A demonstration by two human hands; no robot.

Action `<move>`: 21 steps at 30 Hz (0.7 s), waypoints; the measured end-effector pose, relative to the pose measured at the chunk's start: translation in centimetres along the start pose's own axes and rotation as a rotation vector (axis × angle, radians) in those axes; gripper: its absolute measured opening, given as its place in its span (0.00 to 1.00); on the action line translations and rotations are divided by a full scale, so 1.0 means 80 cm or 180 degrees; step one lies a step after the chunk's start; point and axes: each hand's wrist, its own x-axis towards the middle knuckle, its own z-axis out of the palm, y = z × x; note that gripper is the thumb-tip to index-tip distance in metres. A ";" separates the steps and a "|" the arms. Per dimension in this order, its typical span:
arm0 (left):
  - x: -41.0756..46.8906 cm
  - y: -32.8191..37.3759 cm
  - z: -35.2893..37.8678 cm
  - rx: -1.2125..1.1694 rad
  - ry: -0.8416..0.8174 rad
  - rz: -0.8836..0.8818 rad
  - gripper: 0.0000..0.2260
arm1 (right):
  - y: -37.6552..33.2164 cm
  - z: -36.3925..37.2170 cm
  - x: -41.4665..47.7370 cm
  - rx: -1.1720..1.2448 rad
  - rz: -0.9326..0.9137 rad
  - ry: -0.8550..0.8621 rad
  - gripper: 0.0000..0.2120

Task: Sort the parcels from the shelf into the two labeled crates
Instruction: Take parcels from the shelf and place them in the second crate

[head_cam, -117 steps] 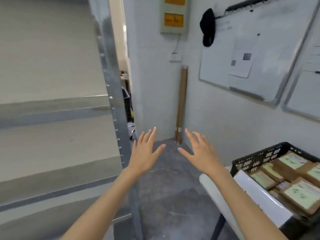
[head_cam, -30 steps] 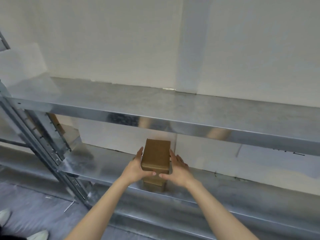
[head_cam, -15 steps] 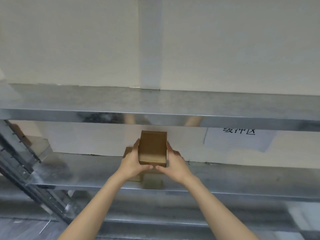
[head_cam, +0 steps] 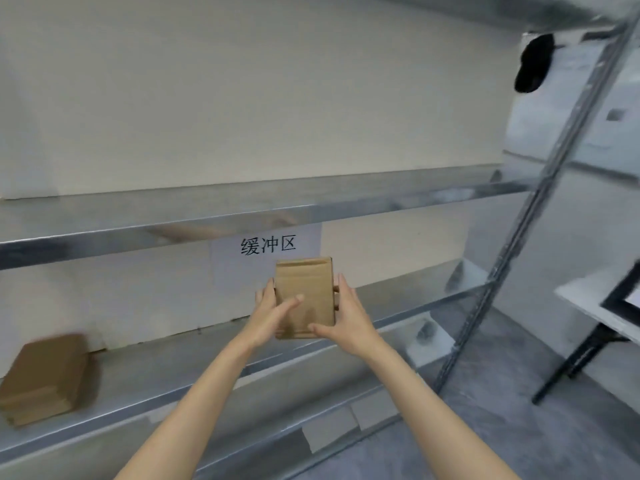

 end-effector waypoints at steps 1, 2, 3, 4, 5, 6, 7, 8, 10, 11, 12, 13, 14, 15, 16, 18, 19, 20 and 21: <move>0.006 0.014 0.032 -0.0095 -0.0058 0.0120 0.37 | 0.017 -0.028 -0.011 -0.0013 0.0115 0.0116 0.55; 0.010 0.028 0.064 -0.0188 -0.0133 0.0267 0.33 | 0.034 -0.055 -0.022 -0.0019 0.0216 0.0238 0.56; 0.014 0.042 0.095 -0.0269 -0.0233 0.0376 0.29 | 0.049 -0.082 -0.034 -0.0021 0.0302 0.0360 0.57; 0.018 0.056 0.126 -0.0326 -0.0356 0.0422 0.27 | 0.065 -0.108 -0.046 -0.0003 0.0385 0.0469 0.57; 0.021 0.071 0.157 -0.0362 -0.0481 0.0433 0.25 | 0.080 -0.135 -0.060 0.0048 0.0453 0.0569 0.56; 0.023 0.086 0.186 -0.0359 -0.0600 0.0452 0.23 | 0.094 -0.160 -0.074 0.0118 0.0497 0.0676 0.55; 0.026 0.101 0.215 -0.0329 -0.0724 0.0480 0.20 | 0.107 -0.185 -0.088 0.0172 0.0524 0.0801 0.53; 0.027 0.117 0.244 -0.0299 -0.0851 0.0527 0.18 | 0.119 -0.210 -0.103 0.0188 0.0552 0.0939 0.51; 0.031 0.148 0.300 -0.0305 -0.1116 0.0693 0.18 | 0.142 -0.257 -0.131 0.0163 0.0666 0.1239 0.49; 0.032 0.162 0.327 -0.0305 -0.1251 0.0804 0.19 | 0.154 -0.280 -0.144 0.0159 0.0734 0.1411 0.49; 0.033 0.176 0.354 -0.0308 -0.1403 0.0931 0.20 | 0.166 -0.302 -0.157 0.0158 0.0794 0.1594 0.48; 0.033 0.189 0.380 -0.0340 -0.1568 0.1048 0.23 | 0.177 -0.323 -0.170 0.0156 0.0835 0.1765 0.47; 0.033 0.201 0.406 -0.0394 -0.1728 0.1137 0.25 | 0.188 -0.343 -0.182 0.0154 0.0865 0.1911 0.46; 0.034 0.212 0.432 -0.0462 -0.1884 0.1208 0.27 | 0.201 -0.363 -0.194 0.0151 0.0891 0.2031 0.45; 0.035 0.222 0.460 -0.0525 -0.2020 0.1266 0.28 | 0.214 -0.382 -0.206 0.0156 0.0922 0.2134 0.44; 0.037 0.238 0.513 -0.0610 -0.2244 0.1279 0.31 | 0.243 -0.418 -0.228 0.0179 0.1009 0.2324 0.42; 0.040 0.245 0.538 -0.0637 -0.2340 0.1263 0.32 | 0.257 -0.435 -0.237 0.0178 0.1061 0.2422 0.41; 0.043 0.253 0.564 -0.0665 -0.2422 0.1263 0.33 | 0.270 -0.452 -0.246 0.0162 0.1108 0.2522 0.39; 0.048 0.260 0.589 -0.0695 -0.2490 0.1267 0.34 | 0.285 -0.469 -0.253 0.0140 0.1153 0.2626 0.37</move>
